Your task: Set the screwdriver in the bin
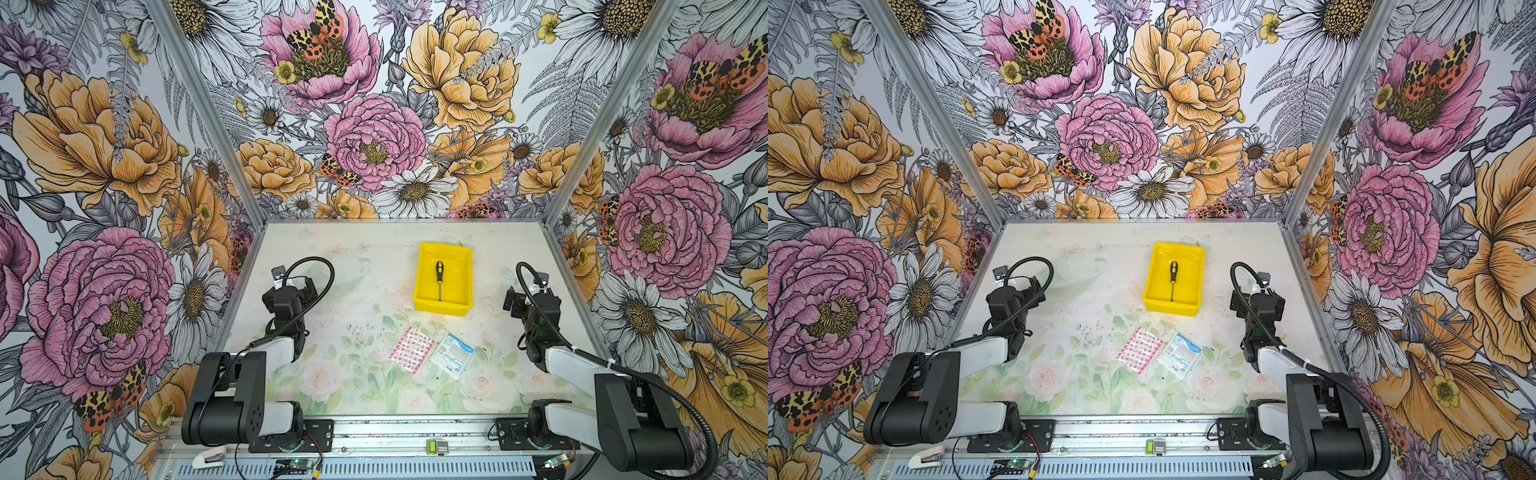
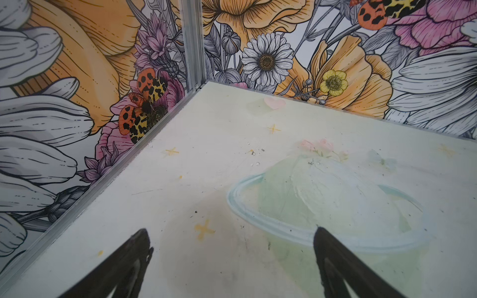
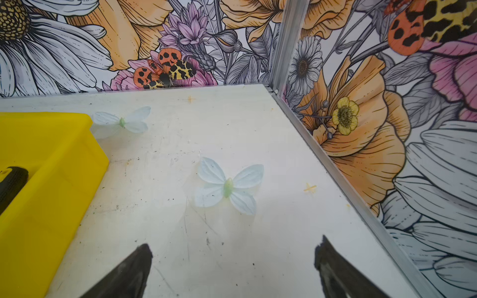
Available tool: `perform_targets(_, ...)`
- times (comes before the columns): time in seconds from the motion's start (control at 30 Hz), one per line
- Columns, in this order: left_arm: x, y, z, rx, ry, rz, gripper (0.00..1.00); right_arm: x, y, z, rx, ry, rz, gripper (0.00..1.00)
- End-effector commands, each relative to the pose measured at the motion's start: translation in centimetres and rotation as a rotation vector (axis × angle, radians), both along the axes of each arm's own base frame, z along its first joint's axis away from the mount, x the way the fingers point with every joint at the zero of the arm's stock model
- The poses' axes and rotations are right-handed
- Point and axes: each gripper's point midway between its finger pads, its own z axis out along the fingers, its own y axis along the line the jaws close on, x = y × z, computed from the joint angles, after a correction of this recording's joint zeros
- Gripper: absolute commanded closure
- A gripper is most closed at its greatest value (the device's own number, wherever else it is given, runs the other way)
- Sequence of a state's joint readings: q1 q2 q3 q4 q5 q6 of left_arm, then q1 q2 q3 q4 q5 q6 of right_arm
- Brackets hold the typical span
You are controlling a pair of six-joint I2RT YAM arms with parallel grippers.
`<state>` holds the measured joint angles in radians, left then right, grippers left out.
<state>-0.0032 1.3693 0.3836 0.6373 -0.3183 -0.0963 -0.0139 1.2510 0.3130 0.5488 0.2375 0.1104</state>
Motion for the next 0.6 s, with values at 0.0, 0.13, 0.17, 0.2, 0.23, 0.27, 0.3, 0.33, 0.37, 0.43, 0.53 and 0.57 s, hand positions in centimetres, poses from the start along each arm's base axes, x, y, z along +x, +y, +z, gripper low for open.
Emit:
perform_targets(0.0, 1.1, 0.2, 2.1, 0.017, -0.076, -0.002, 0.01, 2.3, 0.3, 2.6, 0.013, -0.096, 0.035, 0.01)
perform_targets(0.13, 1.1, 0.1, 1.9, 0.025, -0.096, -0.012, 0.01, 3.4, 0.4, 2.5, 0.027, -0.104, 0.043, 0.01)
perform_targets(0.17, 1.2, 0.1, 1.9, 0.026, -0.098, -0.014, 0.01, 3.6, 0.3, 2.5, 0.03, -0.112, 0.038, 0.01)
perform_targets(0.2, 1.3, 0.0, 1.8, 0.026, -0.101, -0.018, 0.01, 3.7, 0.3, 2.3, 0.038, -0.119, 0.031, 0.01)
perform_targets(0.23, 1.4, -0.1, 1.6, 0.027, -0.098, -0.024, 0.01, 3.9, 0.1, 2.1, 0.038, -0.125, 0.027, 0.01)
perform_targets(0.27, 1.5, -0.2, 1.5, 0.028, -0.101, -0.031, 0.01, 3.9, 0.0, 1.9, 0.038, -0.121, 0.022, 0.01)
perform_targets(0.3, 1.6, -0.3, 1.4, 0.028, -0.1, -0.039, 0.01, 4.1, 0.0, 1.7, 0.039, -0.118, 0.016, 0.01)
perform_targets(0.33, 1.7, -0.4, 1.2, 0.031, -0.098, -0.047, 0.01, 4.1, 0.0, 1.6, 0.039, -0.117, 0.015, 0.0)
perform_targets(0.37, 1.8, -0.6, 1.2, 0.032, -0.096, -0.054, 0.01, 4.2, -0.1, 1.5, 0.039, -0.118, 0.015, 0.01)
perform_targets(0.43, 1.9, -0.7, 1.0, 0.035, -0.096, -0.064, 0.02, 4.2, 0.0, 1.4, 0.039, -0.119, 0.021, 0.0)
perform_targets(0.53, 2.0, -1.0, 0.7, 0.035, -0.098, -0.082, 0.01, 4.2, 0.1, 1.1, 0.039, -0.123, 0.023, 0.01)
perform_targets(0.57, 2.0, -1.0, 0.6, 0.037, -0.101, -0.082, 0.01, 4.3, 0.1, 0.9, 0.038, -0.12, 0.023, 0.01)
